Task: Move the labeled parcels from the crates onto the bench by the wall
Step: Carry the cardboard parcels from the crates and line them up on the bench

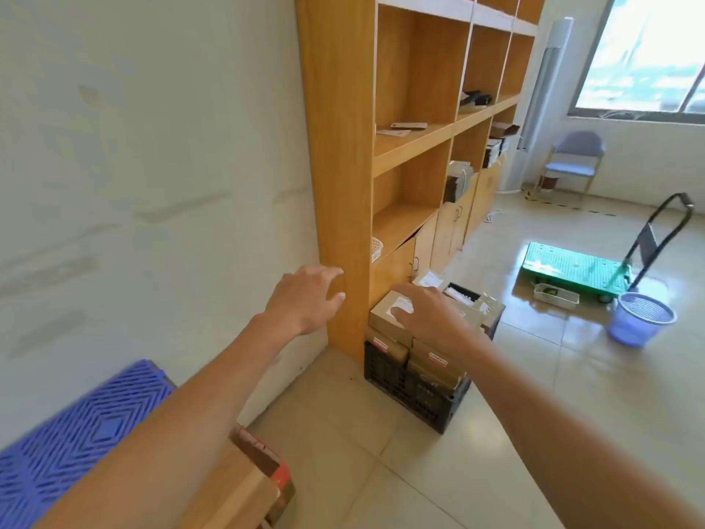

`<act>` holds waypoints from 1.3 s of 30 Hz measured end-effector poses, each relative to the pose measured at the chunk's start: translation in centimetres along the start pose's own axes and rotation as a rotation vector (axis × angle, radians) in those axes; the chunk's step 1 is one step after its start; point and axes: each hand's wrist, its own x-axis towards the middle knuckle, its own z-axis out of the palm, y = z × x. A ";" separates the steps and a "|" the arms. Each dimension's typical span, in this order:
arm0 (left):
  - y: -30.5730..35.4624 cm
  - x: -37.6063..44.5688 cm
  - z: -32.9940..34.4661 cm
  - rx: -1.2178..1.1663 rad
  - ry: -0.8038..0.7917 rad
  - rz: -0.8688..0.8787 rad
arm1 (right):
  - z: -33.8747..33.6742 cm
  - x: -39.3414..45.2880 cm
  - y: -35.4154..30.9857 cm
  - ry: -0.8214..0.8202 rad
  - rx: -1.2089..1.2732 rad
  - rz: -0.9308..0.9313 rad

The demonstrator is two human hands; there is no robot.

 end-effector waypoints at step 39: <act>12.0 43.4 47.9 -0.265 -0.732 0.002 | 14.1 22.5 50.5 -0.260 0.343 0.855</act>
